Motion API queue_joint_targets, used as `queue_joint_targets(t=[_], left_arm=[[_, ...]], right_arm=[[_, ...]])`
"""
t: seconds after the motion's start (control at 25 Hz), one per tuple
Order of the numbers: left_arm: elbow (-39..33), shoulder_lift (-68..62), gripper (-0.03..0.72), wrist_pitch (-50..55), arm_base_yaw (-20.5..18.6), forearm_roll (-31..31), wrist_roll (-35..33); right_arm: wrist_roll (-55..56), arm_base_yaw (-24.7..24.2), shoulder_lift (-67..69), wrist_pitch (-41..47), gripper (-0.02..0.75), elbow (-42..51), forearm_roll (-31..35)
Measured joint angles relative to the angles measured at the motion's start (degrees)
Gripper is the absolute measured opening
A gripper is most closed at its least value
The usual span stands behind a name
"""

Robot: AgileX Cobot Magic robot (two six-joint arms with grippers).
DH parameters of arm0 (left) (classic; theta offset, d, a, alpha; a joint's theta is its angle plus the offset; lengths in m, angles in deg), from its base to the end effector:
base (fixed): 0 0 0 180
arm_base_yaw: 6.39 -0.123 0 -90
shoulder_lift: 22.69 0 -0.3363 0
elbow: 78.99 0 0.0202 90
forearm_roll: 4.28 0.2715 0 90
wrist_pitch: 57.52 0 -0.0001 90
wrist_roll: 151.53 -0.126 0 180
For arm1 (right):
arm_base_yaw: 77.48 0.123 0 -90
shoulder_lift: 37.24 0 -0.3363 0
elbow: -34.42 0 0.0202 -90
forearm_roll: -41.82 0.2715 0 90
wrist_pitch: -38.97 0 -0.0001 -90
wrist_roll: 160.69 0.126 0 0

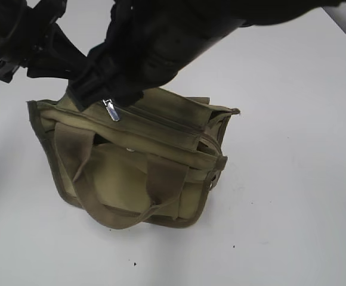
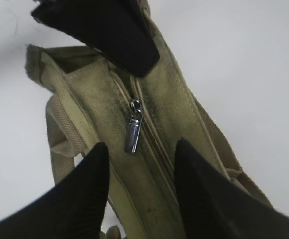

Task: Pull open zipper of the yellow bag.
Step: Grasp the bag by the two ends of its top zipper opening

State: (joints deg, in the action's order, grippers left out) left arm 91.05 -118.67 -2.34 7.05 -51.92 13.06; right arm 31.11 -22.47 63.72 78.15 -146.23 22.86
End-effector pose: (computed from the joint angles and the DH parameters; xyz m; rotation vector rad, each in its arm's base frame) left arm 0.3242 -0.1561 0.3155 0.1636 2.6256 -1.0371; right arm 0.2605 0.3270 0.3328 -1.0775 2.1352 0.1792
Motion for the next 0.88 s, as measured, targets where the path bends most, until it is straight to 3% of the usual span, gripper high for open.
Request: queue_joint_targets(t=[0.68, 0.76, 0.88], left_arm=[[0.0, 0.0, 0.012, 2.24, -1.27, -1.04, 0.02], [0.0, 0.0, 0.012, 3.28, -1.74, -1.83, 0.06], [0.0, -0.11, 0.011, 4.14, -2.09, -2.22, 0.06]], right_arm=[[6.05, -1.34, 9.29, -6.52, 0.426, 0.0, -4.9], [6.17, -1.83, 9.87, -6.88, 0.402, 0.0, -5.06], [6.17, -2.19, 10.65, -7.28, 0.293, 0.0, -5.56]])
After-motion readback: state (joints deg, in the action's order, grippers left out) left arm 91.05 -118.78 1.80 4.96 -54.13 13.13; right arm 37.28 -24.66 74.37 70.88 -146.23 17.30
